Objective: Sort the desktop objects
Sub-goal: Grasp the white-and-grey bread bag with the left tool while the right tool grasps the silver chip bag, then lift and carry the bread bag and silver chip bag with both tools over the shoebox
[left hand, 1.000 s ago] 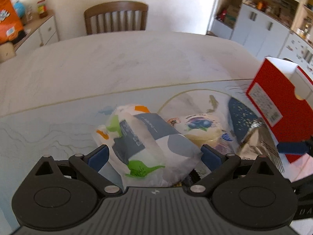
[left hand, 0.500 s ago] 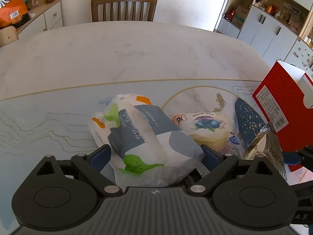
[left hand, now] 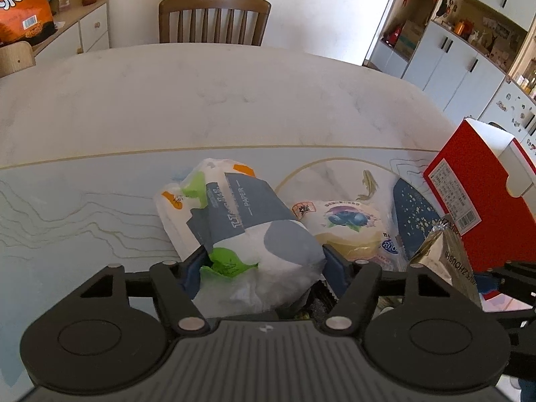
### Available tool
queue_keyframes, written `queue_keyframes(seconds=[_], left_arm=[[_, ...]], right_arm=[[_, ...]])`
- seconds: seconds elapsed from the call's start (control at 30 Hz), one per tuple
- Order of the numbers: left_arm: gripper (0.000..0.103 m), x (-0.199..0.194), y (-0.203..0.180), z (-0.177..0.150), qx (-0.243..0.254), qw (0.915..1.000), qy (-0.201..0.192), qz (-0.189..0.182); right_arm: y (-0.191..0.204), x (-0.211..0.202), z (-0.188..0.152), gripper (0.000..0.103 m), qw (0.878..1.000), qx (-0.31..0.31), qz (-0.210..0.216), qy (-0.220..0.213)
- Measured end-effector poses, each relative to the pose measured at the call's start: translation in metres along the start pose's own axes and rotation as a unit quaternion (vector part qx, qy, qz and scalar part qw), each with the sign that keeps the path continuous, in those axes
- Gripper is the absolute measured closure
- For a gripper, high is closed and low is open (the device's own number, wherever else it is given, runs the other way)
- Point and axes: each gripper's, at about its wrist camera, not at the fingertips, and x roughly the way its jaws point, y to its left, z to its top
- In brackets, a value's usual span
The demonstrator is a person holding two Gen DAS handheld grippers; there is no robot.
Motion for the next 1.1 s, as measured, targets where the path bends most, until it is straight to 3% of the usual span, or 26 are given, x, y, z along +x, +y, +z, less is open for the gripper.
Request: queue_keyframes(seconds=[0.43, 0.7, 1.1], left_arm=[[0.041, -0.028, 0.000, -0.001, 0.004, 0.9997, -0.025, 0.001], [0.041, -0.060, -0.015, -0.002, 0.031, 0.9984, -0.046, -0.004], [0.041, -0.090, -0.042, -0.003, 0.057, 0.9970, -0.048, -0.022]], right_arm=[[-0.006, -0.031, 0.000, 0.060, 0.999, 0.010, -0.018, -0.027], [-0.012, -0.054, 0.001, 0.060, 0.999, 0.018, -0.020, -0.043], [-0.030, -0.088, 0.006, 0.061, 0.998, 0.028, -0.013, -0.061]])
